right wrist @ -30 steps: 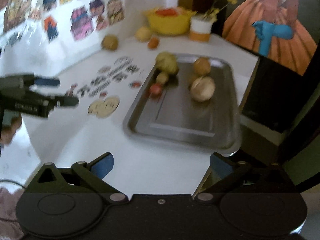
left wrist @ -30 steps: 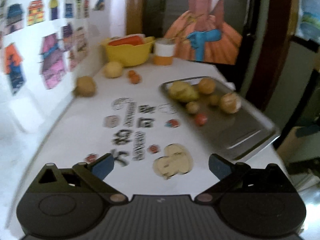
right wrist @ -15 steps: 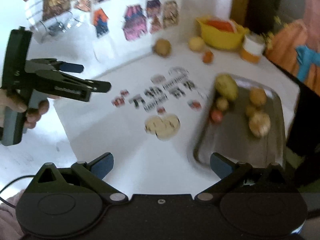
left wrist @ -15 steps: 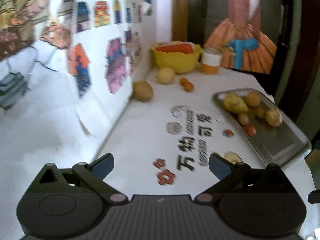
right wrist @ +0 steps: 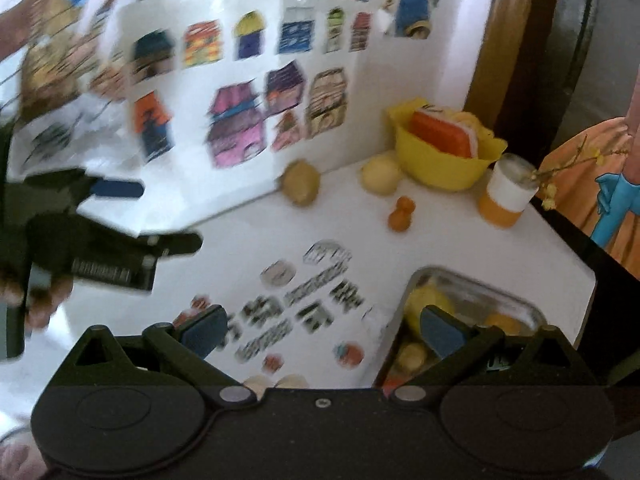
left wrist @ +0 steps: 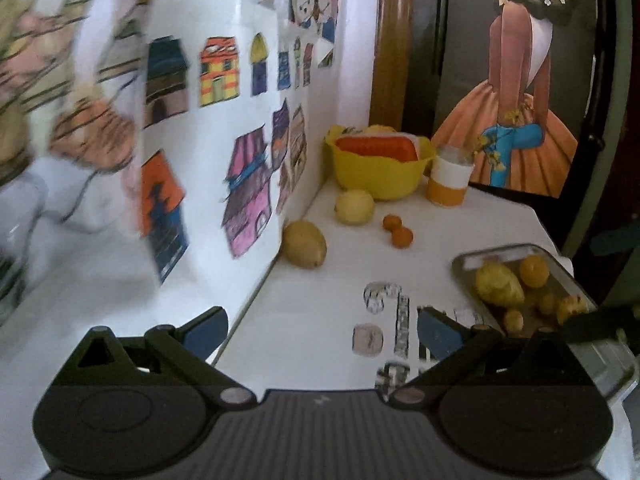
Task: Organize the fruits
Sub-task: 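Open both tools and lift them away from the tray toward the remaining fruits, then grasp a small orange with the left tool while the right tool grasps the other small orange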
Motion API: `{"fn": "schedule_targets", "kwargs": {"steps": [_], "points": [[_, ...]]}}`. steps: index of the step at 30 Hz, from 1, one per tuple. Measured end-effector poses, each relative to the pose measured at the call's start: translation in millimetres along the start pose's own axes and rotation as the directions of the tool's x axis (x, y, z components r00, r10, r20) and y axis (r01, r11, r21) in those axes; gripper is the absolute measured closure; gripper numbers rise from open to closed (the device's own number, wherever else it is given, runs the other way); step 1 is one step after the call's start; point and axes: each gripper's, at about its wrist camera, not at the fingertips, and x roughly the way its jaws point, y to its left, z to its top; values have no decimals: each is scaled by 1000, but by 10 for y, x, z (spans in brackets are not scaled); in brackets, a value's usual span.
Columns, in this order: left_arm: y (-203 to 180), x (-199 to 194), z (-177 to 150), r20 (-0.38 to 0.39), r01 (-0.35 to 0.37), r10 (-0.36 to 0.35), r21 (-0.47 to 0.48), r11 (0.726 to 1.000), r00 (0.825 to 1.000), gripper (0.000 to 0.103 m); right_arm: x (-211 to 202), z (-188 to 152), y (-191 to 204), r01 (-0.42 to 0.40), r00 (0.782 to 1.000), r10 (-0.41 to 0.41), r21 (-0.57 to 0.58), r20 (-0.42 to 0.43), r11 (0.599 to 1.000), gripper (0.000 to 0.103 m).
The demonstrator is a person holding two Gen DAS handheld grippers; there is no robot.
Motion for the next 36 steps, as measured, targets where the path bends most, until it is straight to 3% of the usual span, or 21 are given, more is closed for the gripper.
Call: {"fn": "schedule_targets", "kwargs": {"steps": [3,15,20,24,30,34,36], "points": [[-75,207,44,17,-1,1,6,1000,1000,0,208,158,-187,7,1000,-8,27,19,1000,1],[-399,1276,239,41,120,-120,6,993,992,0,1250,735,-940,-55,998,47,156,51,986,2],[-540,1715,330,34,180,-180,16,984,983,1,1755,897,-1155,-104,995,100,232,28,967,11],[-576,2073,380,7,217,-217,-4,976,976,1,2092,924,-1258,-89,996,94,266,-5,960,20],[-611,2391,411,-24,241,-242,-39,970,970,13,2436,849,-1339,-84,995,98,286,-35,954,39],[-669,2508,389,-46,254,-255,-18,967,966,27,2558,821,-1375,-105,992,122,308,-36,945,45],[-675,2540,379,-49,268,-269,-34,963,962,29,2591,828,-1373,-108,992,124,307,-33,946,48]]}}
